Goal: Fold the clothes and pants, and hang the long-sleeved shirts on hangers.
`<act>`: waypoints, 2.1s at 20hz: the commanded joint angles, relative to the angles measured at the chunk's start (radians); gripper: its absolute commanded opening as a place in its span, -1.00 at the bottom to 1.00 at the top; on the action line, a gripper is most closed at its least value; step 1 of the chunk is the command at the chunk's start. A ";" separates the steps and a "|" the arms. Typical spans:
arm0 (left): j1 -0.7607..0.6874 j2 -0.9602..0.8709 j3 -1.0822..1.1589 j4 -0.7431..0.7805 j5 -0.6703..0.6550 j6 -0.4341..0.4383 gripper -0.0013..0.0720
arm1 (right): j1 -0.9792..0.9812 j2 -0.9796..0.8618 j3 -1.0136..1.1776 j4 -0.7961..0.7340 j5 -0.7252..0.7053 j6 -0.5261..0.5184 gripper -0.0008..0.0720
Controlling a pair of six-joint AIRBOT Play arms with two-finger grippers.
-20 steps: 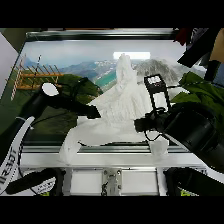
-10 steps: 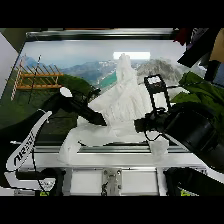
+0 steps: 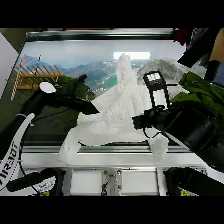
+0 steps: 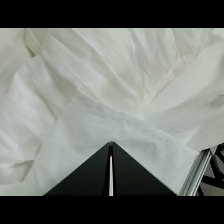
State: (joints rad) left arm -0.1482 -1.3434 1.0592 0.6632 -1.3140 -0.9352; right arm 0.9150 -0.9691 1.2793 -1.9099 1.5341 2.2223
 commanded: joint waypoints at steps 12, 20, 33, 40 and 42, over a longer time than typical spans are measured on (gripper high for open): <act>-0.141 -0.232 0.000 -0.011 0.035 -0.027 0.88 | -0.003 0.000 0.000 0.010 -0.011 0.000 -0.95; -0.122 -0.151 0.001 -0.003 0.031 -0.023 -0.94 | -0.004 0.000 0.000 -0.007 -0.018 -0.001 -0.95; -0.012 0.308 0.370 0.329 0.072 -0.062 -0.95 | -0.277 0.006 0.001 -0.017 -0.409 -0.101 -0.96; -0.286 0.613 -0.432 0.418 0.069 -0.220 -0.94 | -0.070 0.072 -0.301 -0.016 -0.369 0.038 -0.95; -0.315 0.666 -0.526 0.420 0.097 -0.286 0.32 | -0.048 0.070 -0.305 -0.016 -0.367 0.038 -0.95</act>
State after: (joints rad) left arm -0.3946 -0.7689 0.7372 1.0569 -1.2442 -1.1313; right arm 0.8173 -0.9051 1.0199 -1.9255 1.1557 2.2341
